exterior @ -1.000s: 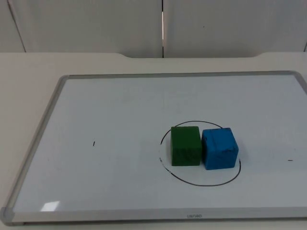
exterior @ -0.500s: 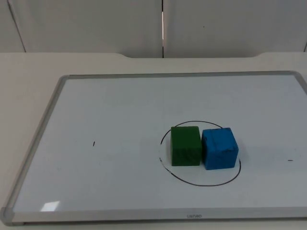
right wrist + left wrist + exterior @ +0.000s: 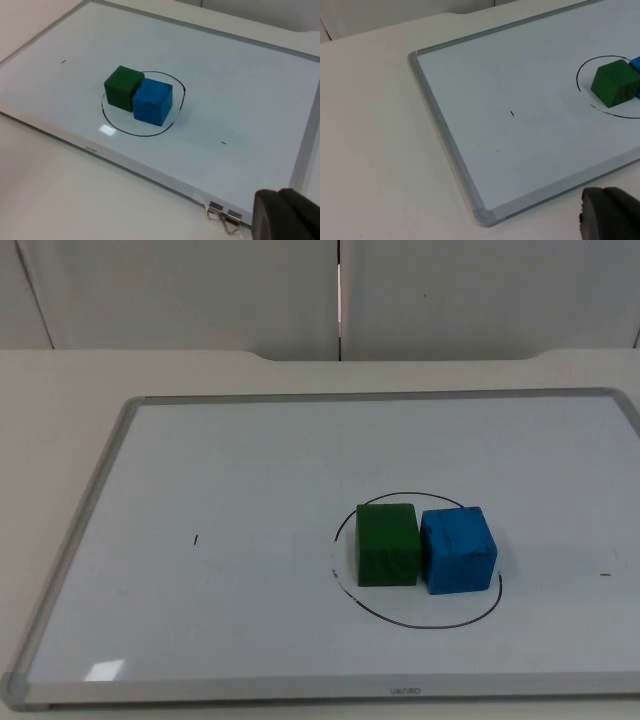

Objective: Push the two cubes into the marked area.

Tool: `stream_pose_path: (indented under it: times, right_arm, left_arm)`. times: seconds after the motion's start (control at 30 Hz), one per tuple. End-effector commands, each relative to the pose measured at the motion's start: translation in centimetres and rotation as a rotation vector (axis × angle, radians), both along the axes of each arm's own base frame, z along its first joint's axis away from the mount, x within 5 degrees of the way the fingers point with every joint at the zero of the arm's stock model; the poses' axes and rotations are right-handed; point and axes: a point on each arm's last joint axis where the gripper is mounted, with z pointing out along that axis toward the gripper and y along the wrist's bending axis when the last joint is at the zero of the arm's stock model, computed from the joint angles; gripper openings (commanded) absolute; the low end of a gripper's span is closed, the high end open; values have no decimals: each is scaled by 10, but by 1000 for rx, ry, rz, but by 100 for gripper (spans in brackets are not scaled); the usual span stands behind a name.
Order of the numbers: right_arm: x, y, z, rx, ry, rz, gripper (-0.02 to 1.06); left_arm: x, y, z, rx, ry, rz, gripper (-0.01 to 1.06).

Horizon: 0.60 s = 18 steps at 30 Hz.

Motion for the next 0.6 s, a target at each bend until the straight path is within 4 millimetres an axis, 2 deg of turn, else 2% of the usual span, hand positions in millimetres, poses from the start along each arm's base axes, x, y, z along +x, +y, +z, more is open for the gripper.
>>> stream_pose_path:
  times: [0.0,0.5,0.57]
  right_arm:
    - [0,-1,0,1,-8,-11,0]
    - [0,-1,0,1,-8,-11,0]
    - [0,-1,0,6,-6,-14,3]
  left_arm:
    - [0,0,-1,-2,-9,2,0]
    - [0,0,-1,-2,-9,2,0]
    - [0,0,-1,-2,-9,2,0]
